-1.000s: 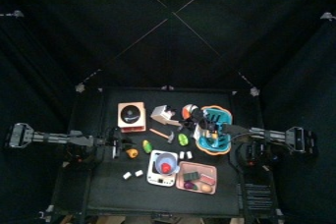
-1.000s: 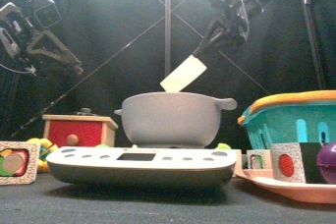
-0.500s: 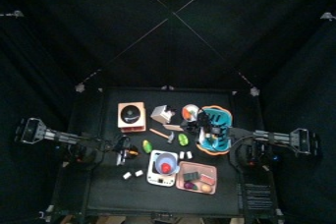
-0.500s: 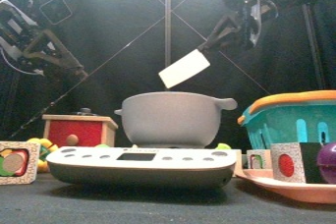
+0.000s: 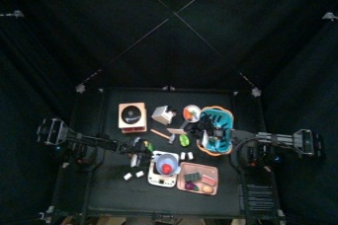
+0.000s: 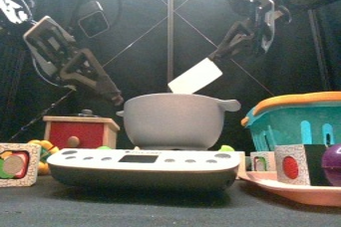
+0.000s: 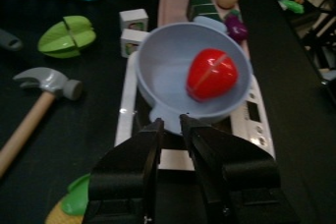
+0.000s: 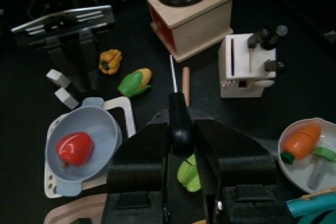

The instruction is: Pull out cleaver

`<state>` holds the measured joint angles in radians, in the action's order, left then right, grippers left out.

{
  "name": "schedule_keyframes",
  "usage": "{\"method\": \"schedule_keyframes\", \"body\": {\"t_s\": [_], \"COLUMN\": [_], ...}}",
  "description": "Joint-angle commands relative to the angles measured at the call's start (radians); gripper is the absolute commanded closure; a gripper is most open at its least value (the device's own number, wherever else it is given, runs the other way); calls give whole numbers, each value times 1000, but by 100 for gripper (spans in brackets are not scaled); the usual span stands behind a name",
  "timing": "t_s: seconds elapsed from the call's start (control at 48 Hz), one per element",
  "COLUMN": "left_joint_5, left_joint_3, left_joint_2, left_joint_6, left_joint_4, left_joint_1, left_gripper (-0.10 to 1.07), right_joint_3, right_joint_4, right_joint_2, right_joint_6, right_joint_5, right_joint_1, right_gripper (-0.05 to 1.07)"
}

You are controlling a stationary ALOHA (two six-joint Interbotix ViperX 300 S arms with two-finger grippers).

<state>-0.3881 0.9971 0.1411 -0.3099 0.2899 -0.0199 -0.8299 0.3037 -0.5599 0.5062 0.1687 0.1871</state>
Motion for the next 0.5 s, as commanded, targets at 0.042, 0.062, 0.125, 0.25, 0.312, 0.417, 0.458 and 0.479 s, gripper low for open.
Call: {"method": "schedule_keyframes", "body": {"t_s": [0.042, 0.062, 0.125, 0.25, 0.312, 0.417, 0.458, 0.479], "left_joint_5": [-11, -9, -12, -25, -18, 12, 32, 48], "left_joint_3": [-55, -57, -58, -72, -87, -121, -129, -135], "left_joint_2": [-31, -31, -25, -21, -29, -46, -51, -54], "left_joint_6": [32, 38, 58, 63, 64, 67, 69, 69], "left_joint_4": [2, 2, 0, -28, -74, -126, -126, -124], "left_joint_1": [-12, -11, -11, -11, -9, -9, -11, -11], "left_gripper": [31, 31, 31, 30, 28, 20, 16, 13], "right_joint_3": [3, 2, -5, -14, -17, -21, -23, -25], "right_joint_4": [-3, -5, -9, -17, -21, -28, -31, -34], "right_joint_2": [-17, -18, -20, -25, -25, -25, -26, -26], "right_joint_6": [0, 0, 0, -2, 0, 0, 0, 0], "right_joint_5": [-11, -11, -11, -11, -11, -11, -11, -11], "right_joint_1": [-3, -3, -5, -3, -3, -5, -5, -5], "right_gripper": [52, 52, 52, 52, 52, 52, 52, 52]}}
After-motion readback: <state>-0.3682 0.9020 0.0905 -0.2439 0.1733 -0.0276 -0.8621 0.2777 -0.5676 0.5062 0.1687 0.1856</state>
